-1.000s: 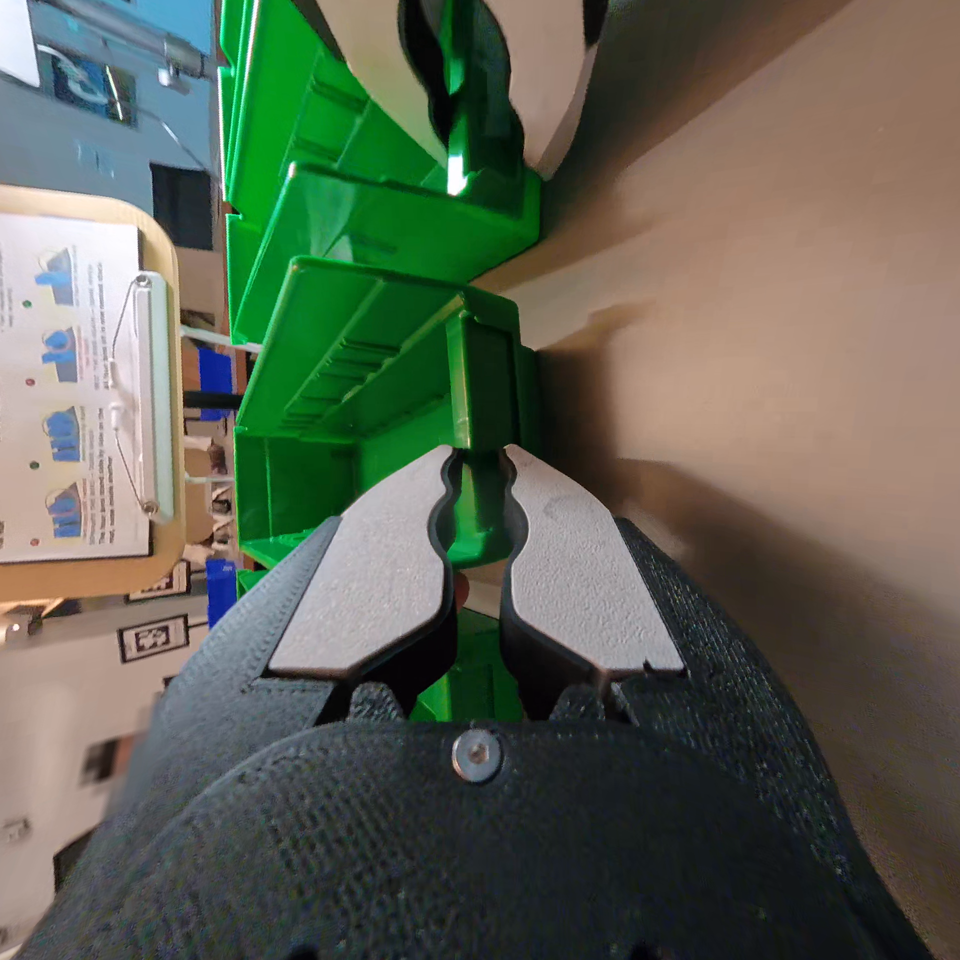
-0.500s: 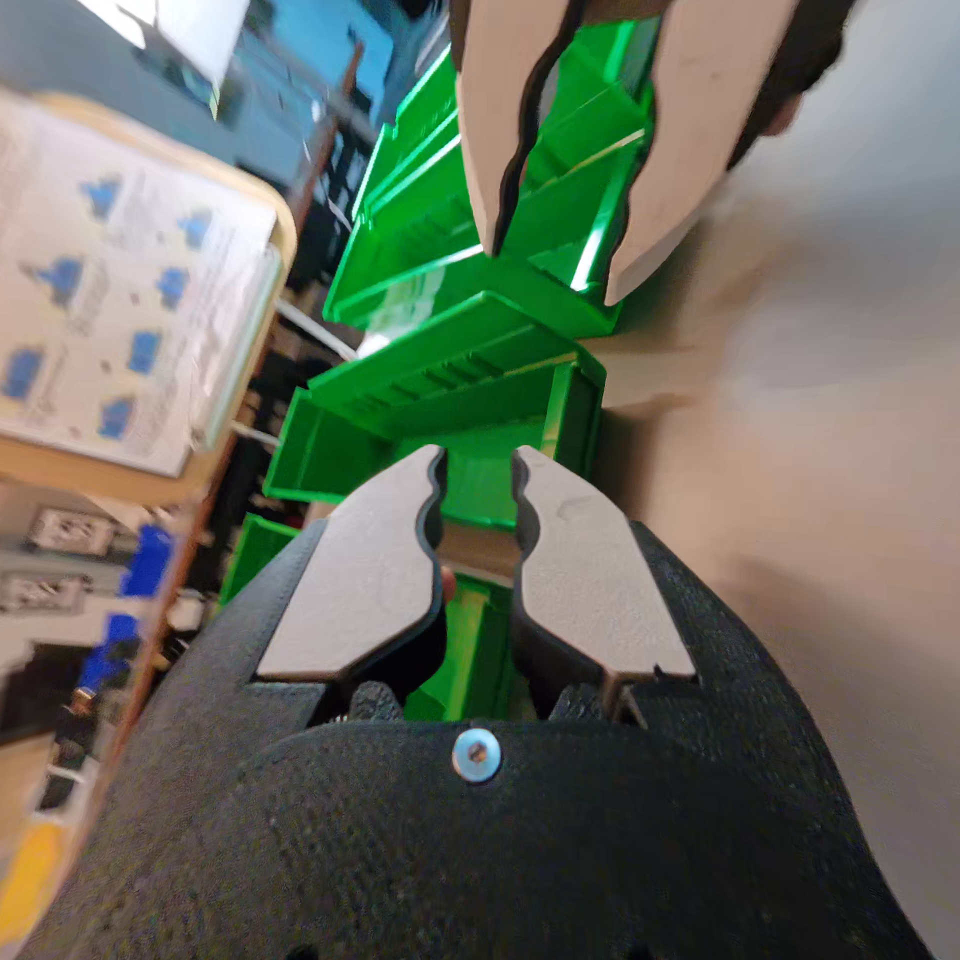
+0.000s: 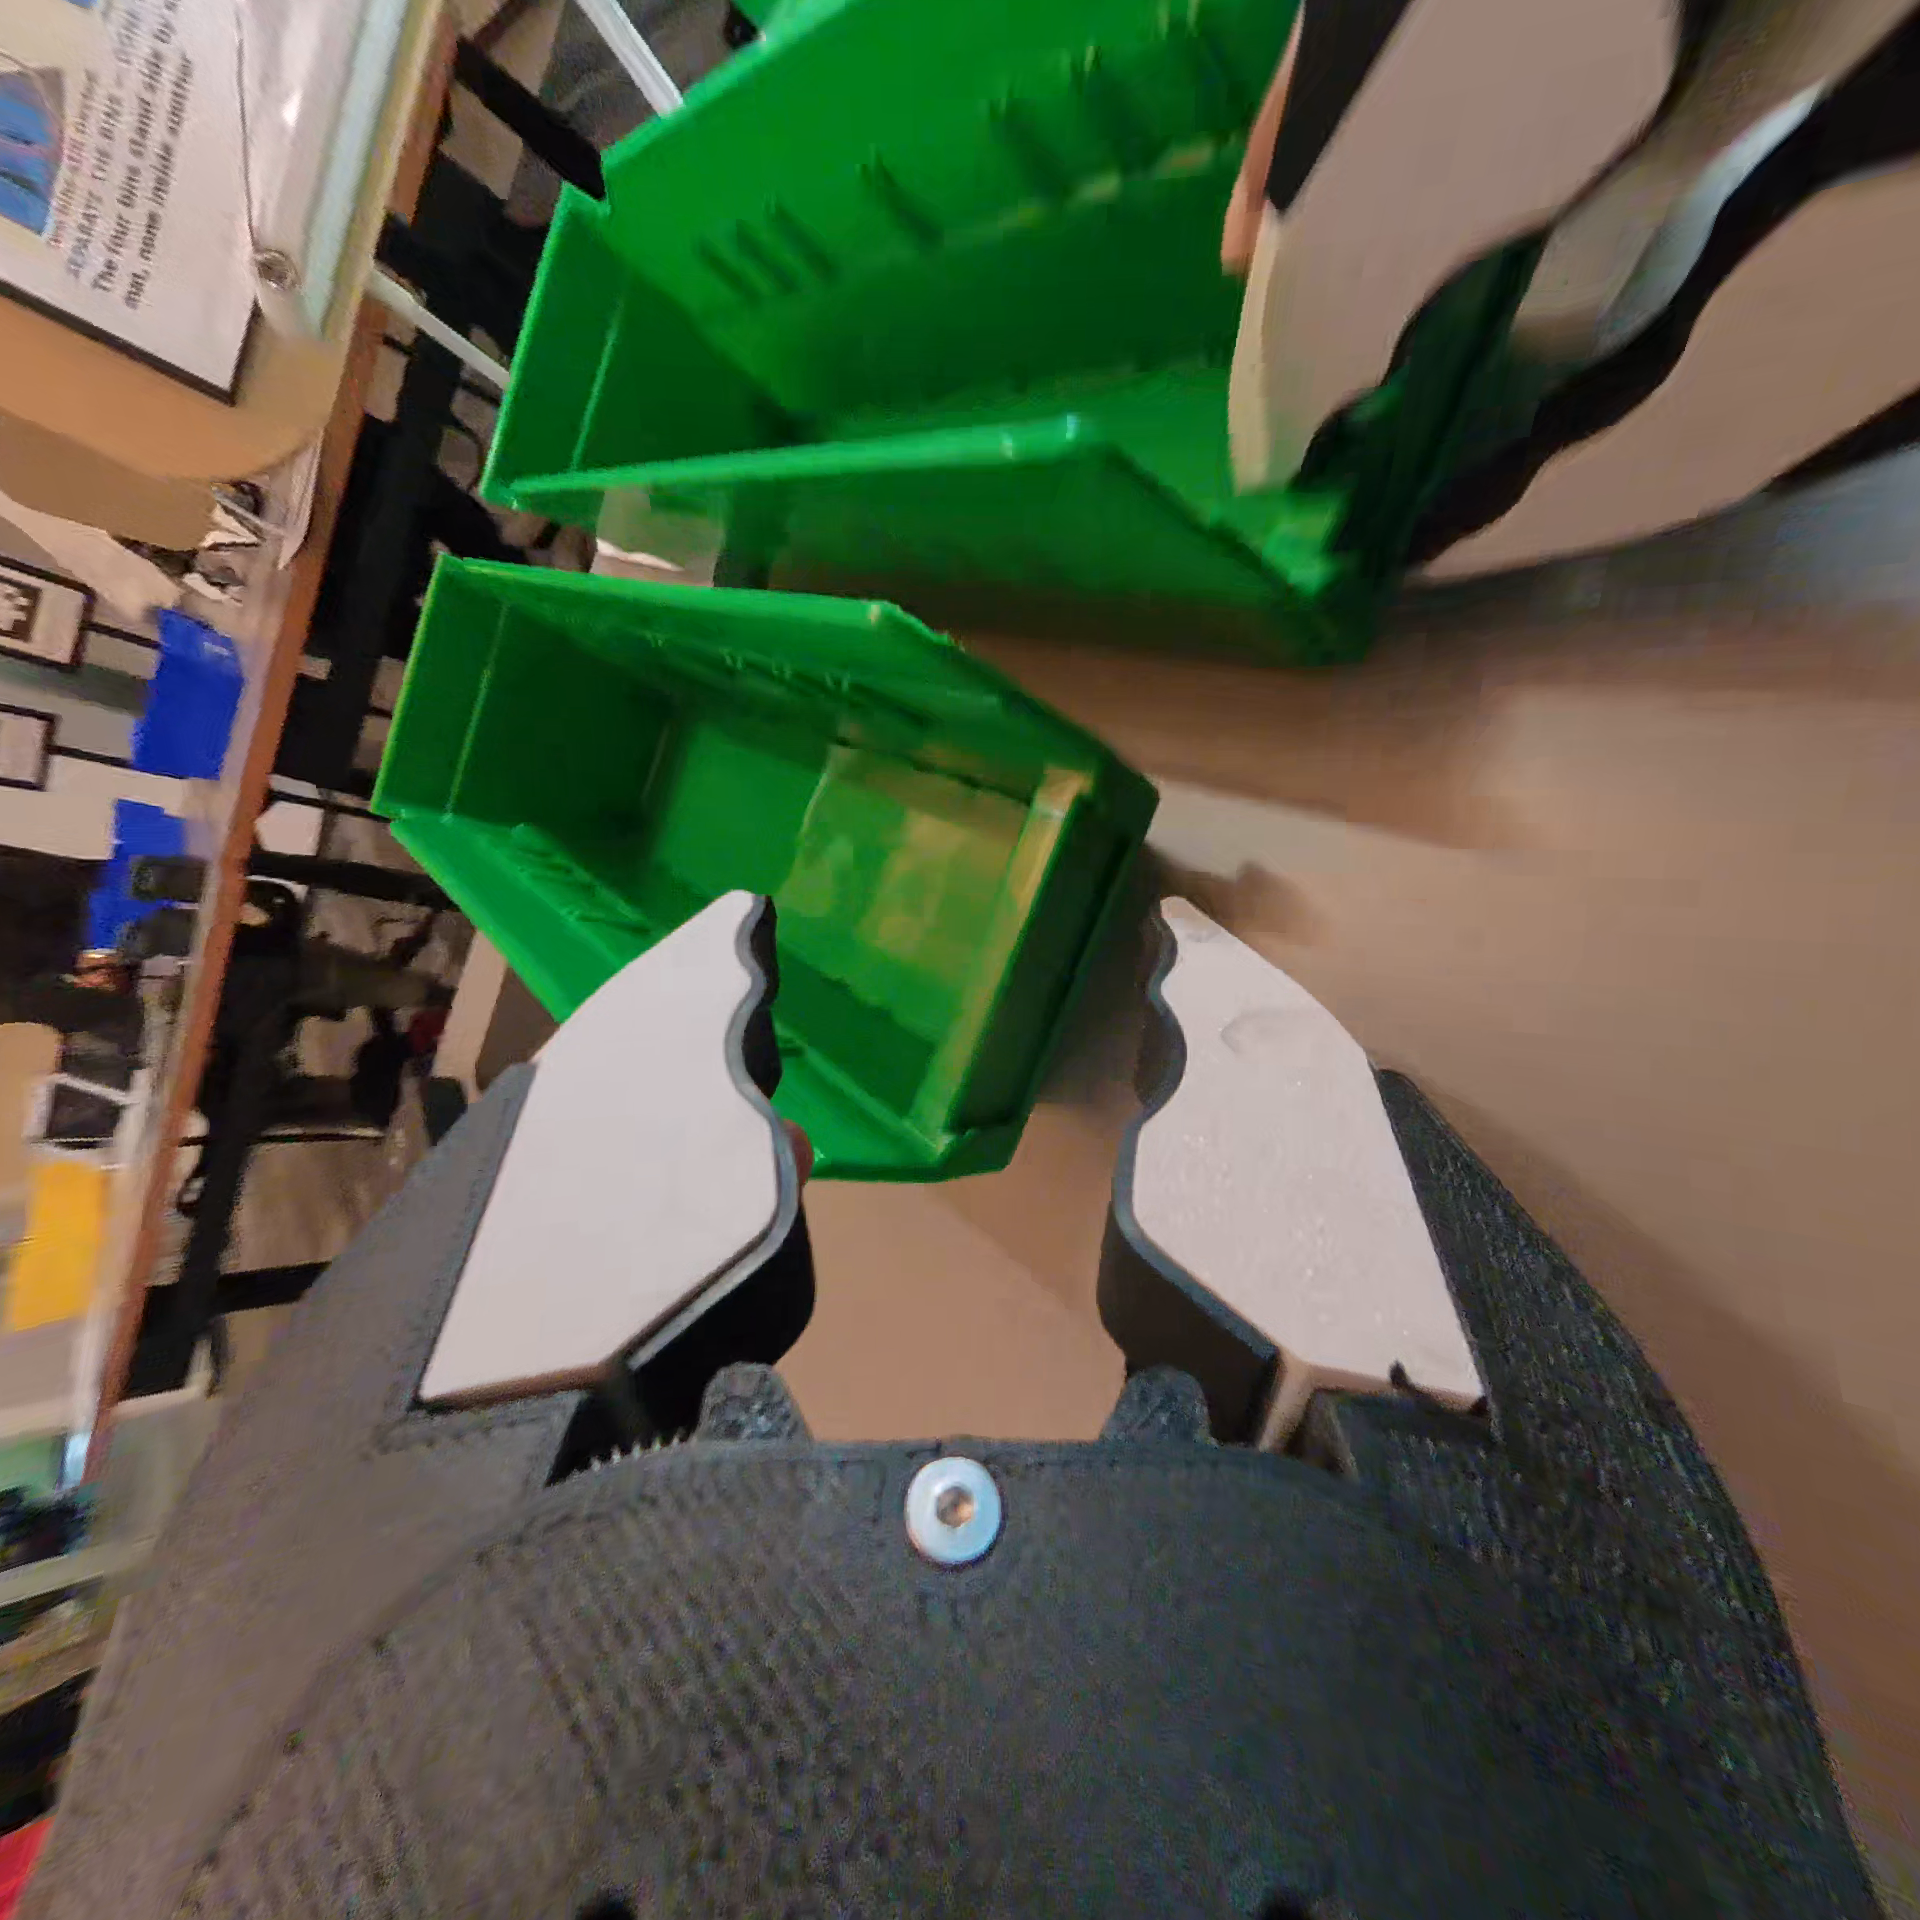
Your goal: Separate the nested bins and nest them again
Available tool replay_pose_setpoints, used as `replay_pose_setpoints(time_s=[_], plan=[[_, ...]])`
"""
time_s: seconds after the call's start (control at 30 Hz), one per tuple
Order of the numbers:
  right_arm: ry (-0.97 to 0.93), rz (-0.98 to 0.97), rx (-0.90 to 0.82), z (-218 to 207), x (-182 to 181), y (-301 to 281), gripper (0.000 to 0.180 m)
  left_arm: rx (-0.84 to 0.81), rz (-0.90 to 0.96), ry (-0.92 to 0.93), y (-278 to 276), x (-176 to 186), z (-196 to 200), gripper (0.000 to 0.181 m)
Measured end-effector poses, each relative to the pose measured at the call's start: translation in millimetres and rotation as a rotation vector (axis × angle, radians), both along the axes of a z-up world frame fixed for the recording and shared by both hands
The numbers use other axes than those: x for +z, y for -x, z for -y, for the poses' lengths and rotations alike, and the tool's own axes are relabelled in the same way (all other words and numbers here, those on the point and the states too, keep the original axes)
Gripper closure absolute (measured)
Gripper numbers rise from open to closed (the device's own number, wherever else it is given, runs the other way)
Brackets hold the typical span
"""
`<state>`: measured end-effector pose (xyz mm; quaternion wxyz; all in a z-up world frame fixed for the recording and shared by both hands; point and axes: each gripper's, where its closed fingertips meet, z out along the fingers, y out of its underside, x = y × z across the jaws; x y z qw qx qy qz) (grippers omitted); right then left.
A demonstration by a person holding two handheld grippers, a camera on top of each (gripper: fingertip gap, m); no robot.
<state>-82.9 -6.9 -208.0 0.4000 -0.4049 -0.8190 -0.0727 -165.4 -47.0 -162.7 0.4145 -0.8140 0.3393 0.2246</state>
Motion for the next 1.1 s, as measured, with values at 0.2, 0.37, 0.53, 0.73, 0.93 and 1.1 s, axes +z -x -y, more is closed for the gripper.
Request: replay_pose_setpoints(time_s=[0.2,0.37,0.53,0.73,0.93,1.1], plan=[[-0.016,-0.006,-0.069,0.8,-0.9,-6.9,0.149,0.028,-0.156,0.101,12.8,-24.3,-15.2,0.114],[-0.037,-0.032,-0.076,-11.3,-0.4,-1.2,0.150,0.020,-0.127,0.157,17.1,-34.7,-14.5,0.127],[-0.078,-0.063,-0.041,-13.0,0.5,-0.5,0.149,-0.029,-0.141,0.122,14.9,-41.6,-16.1,0.150],[-0.064,-0.101,0.029,-7.2,16.9,-14.3,0.145,-0.084,-0.122,0.102,3.0,-39.0,-4.7,0.151],[-0.067,-0.137,0.057,-13.9,12.3,-9.3,0.159,-0.104,-0.101,0.072,-1.6,-37.4,-4.6,0.151],[0.037,-0.212,0.115,3.8,36.8,-22.0,0.151,-0.120,-0.139,-0.016,-2.9,-26.3,-10.6,0.143]])
